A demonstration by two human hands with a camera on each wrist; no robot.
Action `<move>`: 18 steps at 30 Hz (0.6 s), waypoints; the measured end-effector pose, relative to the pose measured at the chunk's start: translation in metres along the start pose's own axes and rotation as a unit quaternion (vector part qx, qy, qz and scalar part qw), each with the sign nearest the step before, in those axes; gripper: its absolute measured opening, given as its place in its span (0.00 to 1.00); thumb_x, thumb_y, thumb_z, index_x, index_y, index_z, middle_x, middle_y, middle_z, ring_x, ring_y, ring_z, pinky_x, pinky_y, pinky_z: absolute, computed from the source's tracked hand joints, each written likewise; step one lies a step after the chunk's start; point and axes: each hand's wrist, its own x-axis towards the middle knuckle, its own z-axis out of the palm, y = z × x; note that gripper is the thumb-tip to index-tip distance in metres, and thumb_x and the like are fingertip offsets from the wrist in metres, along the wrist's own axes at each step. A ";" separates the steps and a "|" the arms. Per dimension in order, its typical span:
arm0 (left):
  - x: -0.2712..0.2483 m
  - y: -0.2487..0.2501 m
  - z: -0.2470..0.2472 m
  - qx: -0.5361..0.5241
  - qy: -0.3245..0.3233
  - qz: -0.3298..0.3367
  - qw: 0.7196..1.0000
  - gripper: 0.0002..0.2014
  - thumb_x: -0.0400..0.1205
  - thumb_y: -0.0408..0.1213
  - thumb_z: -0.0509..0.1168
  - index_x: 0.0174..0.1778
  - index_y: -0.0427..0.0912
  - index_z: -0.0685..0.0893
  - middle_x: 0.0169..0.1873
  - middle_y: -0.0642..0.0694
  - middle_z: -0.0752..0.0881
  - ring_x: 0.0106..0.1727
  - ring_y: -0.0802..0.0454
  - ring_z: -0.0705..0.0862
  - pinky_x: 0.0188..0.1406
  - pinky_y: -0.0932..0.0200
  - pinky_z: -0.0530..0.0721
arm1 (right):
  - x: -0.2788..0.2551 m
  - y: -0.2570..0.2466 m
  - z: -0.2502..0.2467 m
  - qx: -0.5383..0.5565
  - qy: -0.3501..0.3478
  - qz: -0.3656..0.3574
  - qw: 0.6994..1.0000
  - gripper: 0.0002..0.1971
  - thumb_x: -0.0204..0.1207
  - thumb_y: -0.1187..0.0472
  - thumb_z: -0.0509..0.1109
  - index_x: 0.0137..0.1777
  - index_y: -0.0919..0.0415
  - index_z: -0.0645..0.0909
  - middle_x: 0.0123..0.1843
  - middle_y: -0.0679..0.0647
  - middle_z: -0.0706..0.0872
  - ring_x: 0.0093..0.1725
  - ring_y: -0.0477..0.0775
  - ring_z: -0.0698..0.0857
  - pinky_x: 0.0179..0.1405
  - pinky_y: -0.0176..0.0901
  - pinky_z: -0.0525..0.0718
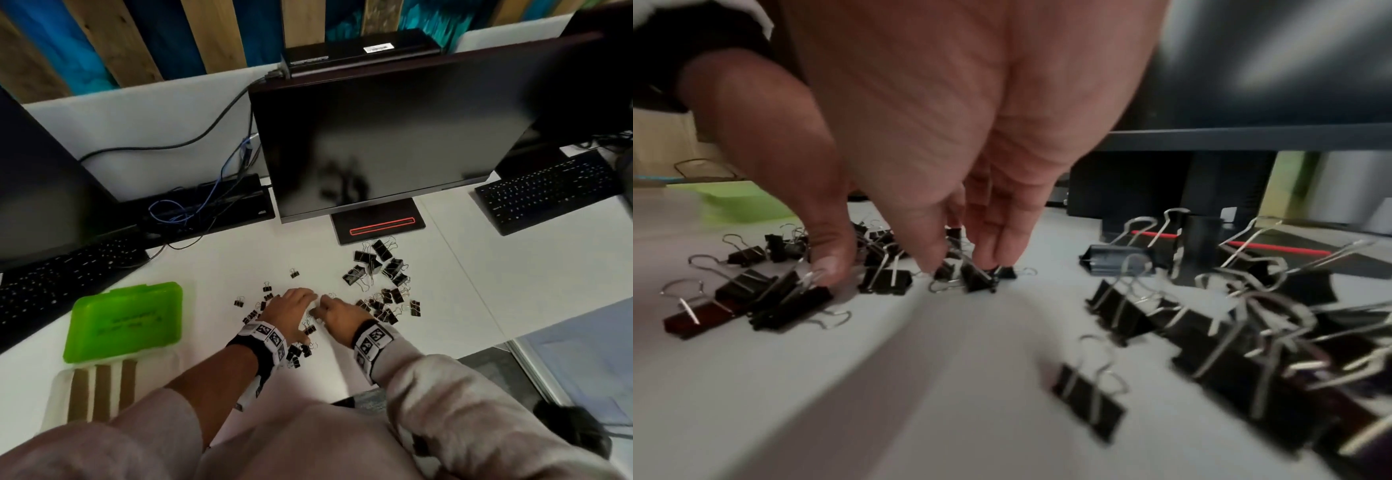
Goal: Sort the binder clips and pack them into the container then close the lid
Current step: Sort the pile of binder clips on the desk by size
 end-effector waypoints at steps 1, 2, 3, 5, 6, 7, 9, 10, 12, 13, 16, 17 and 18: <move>-0.001 -0.002 0.000 -0.003 0.003 -0.002 1.000 0.47 0.66 0.46 0.79 0.78 0.50 0.60 0.78 0.53 0.62 0.79 0.52 0.60 0.75 0.49 0.67 | 0.003 -0.003 0.002 -0.007 -0.010 0.006 1.000 0.19 0.79 0.72 0.57 0.70 0.64 0.73 0.66 0.64 0.75 0.61 0.65 0.80 0.55 0.58 0.84; -0.002 -0.004 0.000 -0.002 0.003 -0.003 1.000 0.47 0.66 0.46 0.79 0.78 0.49 0.60 0.78 0.53 0.62 0.79 0.52 0.60 0.75 0.49 0.67 | 0.006 -0.005 0.002 -0.016 -0.016 0.013 1.000 0.18 0.80 0.72 0.56 0.69 0.66 0.74 0.65 0.65 0.76 0.61 0.66 0.80 0.56 0.59 0.84; -0.003 -0.006 -0.001 0.001 0.000 -0.004 1.000 0.48 0.66 0.46 0.79 0.79 0.49 0.59 0.78 0.52 0.62 0.79 0.52 0.60 0.76 0.50 0.67 | 0.007 -0.004 0.004 -0.020 -0.013 0.018 1.000 0.18 0.80 0.72 0.55 0.68 0.67 0.75 0.64 0.64 0.77 0.61 0.66 0.80 0.57 0.58 0.83; -0.003 -0.010 -0.003 0.002 -0.006 -0.005 1.000 0.48 0.67 0.46 0.78 0.79 0.49 0.58 0.79 0.52 0.62 0.79 0.52 0.59 0.75 0.50 0.67 | 0.007 0.000 0.002 -0.012 -0.004 0.029 0.999 0.17 0.80 0.72 0.55 0.65 0.66 0.78 0.63 0.63 0.79 0.59 0.66 0.82 0.55 0.56 0.82; -0.001 -0.011 -0.004 0.001 -0.006 -0.004 1.000 0.48 0.67 0.46 0.78 0.79 0.50 0.58 0.79 0.53 0.62 0.79 0.52 0.59 0.75 0.50 0.67 | 0.006 0.004 0.000 0.002 0.003 0.035 0.999 0.16 0.80 0.72 0.56 0.64 0.65 0.79 0.62 0.62 0.80 0.58 0.66 0.83 0.54 0.54 0.82; 0.001 -0.010 -0.005 0.001 -0.005 -0.001 1.000 0.48 0.67 0.47 0.78 0.79 0.50 0.58 0.78 0.52 0.62 0.79 0.52 0.59 0.75 0.49 0.68 | 0.004 0.010 -0.003 0.021 0.015 0.041 0.999 0.15 0.80 0.70 0.57 0.62 0.64 0.80 0.61 0.61 0.81 0.57 0.65 0.84 0.52 0.53 0.81; 0.005 -0.007 -0.008 0.001 -0.003 0.004 1.000 0.46 0.68 0.47 0.77 0.79 0.50 0.59 0.79 0.52 0.62 0.79 0.52 0.59 0.75 0.48 0.68 | 0.000 0.023 -0.008 0.062 0.055 0.057 0.995 0.14 0.80 0.66 0.60 0.60 0.59 0.83 0.58 0.58 0.83 0.55 0.64 0.85 0.51 0.51 0.82; 0.009 -0.004 -0.008 0.000 -0.001 0.007 1.000 0.46 0.68 0.47 0.76 0.79 0.50 0.59 0.79 0.53 0.62 0.79 0.52 0.59 0.75 0.47 0.68 | -0.004 0.031 -0.011 0.075 0.075 0.071 0.992 0.13 0.79 0.65 0.61 0.59 0.57 0.83 0.56 0.57 0.84 0.54 0.64 0.85 0.51 0.51 0.83; 0.015 0.004 -0.010 -0.005 0.004 0.009 1.000 0.45 0.69 0.46 0.76 0.79 0.51 0.59 0.79 0.53 0.61 0.79 0.52 0.58 0.76 0.46 0.65 | -0.015 0.047 -0.014 0.081 0.095 0.118 0.985 0.13 0.78 0.64 0.62 0.58 0.54 0.83 0.56 0.56 0.85 0.54 0.63 0.85 0.50 0.52 0.84; 0.017 0.007 -0.010 -0.006 0.002 0.008 1.000 0.44 0.70 0.46 0.76 0.79 0.52 0.59 0.79 0.53 0.61 0.80 0.52 0.58 0.77 0.43 0.62 | -0.022 0.056 -0.014 0.073 0.096 0.143 0.982 0.13 0.77 0.64 0.61 0.57 0.54 0.83 0.57 0.56 0.85 0.54 0.63 0.85 0.50 0.51 0.84; 0.020 0.016 -0.005 0.006 -0.028 0.012 1.000 0.43 0.70 0.47 0.75 0.78 0.56 0.60 0.80 0.55 0.58 0.81 0.53 0.54 0.79 0.31 0.50 | -0.037 0.072 -0.009 0.031 0.078 0.170 0.982 0.13 0.76 0.64 0.62 0.57 0.54 0.83 0.56 0.55 0.83 0.58 0.62 0.83 0.51 0.50 0.81; 0.020 0.017 -0.003 0.012 -0.039 0.019 0.999 0.42 0.70 0.47 0.75 0.77 0.57 0.61 0.80 0.56 0.58 0.81 0.53 0.54 0.78 0.29 0.47 | -0.040 0.073 -0.006 0.028 0.077 0.171 0.982 0.13 0.77 0.64 0.62 0.57 0.54 0.83 0.56 0.54 0.83 0.58 0.61 0.82 0.51 0.50 0.81; 0.020 0.018 -0.001 0.018 -0.047 0.026 0.998 0.41 0.69 0.48 0.76 0.76 0.58 0.63 0.80 0.56 0.58 0.81 0.54 0.53 0.78 0.28 0.46 | -0.042 0.073 -0.005 0.032 0.082 0.173 0.981 0.13 0.77 0.64 0.61 0.57 0.55 0.83 0.56 0.55 0.83 0.59 0.61 0.81 0.51 0.50 0.81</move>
